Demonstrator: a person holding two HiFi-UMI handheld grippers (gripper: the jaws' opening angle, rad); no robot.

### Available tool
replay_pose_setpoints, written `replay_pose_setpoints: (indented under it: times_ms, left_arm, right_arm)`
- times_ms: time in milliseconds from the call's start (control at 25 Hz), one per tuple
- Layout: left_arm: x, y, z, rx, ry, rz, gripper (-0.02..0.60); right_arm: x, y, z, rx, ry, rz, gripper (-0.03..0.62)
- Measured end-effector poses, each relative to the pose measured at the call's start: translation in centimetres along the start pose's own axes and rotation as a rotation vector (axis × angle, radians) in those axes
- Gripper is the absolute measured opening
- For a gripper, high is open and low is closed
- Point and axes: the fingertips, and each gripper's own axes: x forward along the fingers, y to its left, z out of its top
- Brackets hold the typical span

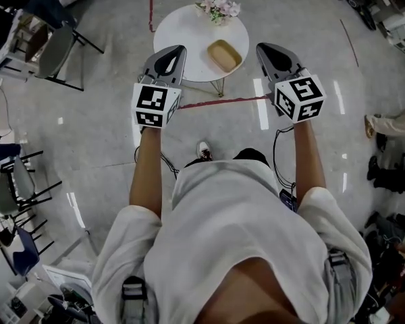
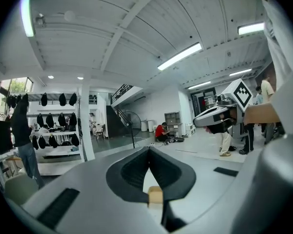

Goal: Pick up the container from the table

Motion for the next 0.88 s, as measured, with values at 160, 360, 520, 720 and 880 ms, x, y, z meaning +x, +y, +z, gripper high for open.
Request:
replay_pose_setpoints:
  times_ms: [160,360,520,720,880]
  left_arm:
    - [1.7,0.9,-2.3,-0.018,0.030,-0.007,0.014]
    - [4.1,1.6,-5.5,-0.081,0.082,0.016,0.014]
    - [6.5,1.2,-8.3,-0.138,0.134,0.056,0.014]
    - [8.2,1.0,-10.8,-0.197,0.199,0.134,0.014]
    - [9.5,1.4,-12.6,-0.220,0.244,0.183,0.014]
  right_arm:
    - [3.5,-0.9,-2.8,0.014,0.073,0.040,0.017]
    - [7.8,-2.3,-6.9,0.015,0.177,0.112,0.020]
    - [10.9,-3.4,-10.6,0.014,0.252,0.201,0.066]
    - [14.3,-4.5,-14.1,0.048,0.334,0.312,0.098]
    - [17.4,-4.6,-17.7,0.038,0.422,0.390,0.112]
